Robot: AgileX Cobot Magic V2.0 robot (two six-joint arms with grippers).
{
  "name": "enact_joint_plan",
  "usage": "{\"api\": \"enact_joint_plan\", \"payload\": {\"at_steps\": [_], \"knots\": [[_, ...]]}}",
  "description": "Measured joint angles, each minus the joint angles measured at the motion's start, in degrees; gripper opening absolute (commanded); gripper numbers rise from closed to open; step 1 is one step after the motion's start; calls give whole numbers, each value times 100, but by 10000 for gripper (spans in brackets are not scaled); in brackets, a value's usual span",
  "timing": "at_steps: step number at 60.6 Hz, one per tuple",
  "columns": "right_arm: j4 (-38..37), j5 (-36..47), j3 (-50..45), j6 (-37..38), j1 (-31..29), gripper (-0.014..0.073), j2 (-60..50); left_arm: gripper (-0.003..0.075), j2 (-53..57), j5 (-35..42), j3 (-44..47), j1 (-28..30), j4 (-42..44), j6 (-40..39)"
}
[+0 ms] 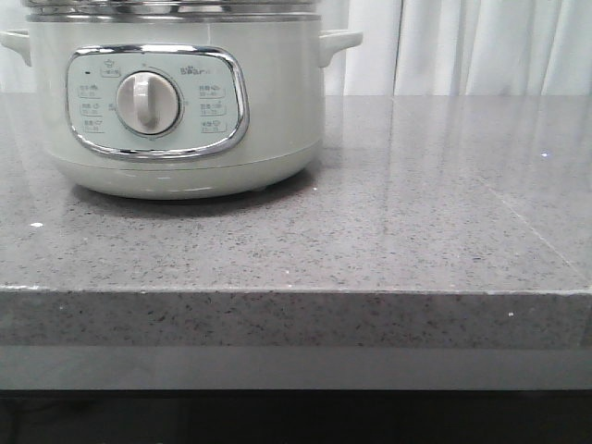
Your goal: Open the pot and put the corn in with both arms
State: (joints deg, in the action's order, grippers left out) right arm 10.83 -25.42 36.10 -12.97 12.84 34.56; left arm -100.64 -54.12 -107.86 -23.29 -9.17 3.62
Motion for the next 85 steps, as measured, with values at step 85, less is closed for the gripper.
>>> {"api": "enact_joint_plan", "payload": {"at_steps": [85], "knots": [[0, 0, 0, -8, 0, -64, 0, 291, 1301, 254, 492, 0, -193, 398]]}}
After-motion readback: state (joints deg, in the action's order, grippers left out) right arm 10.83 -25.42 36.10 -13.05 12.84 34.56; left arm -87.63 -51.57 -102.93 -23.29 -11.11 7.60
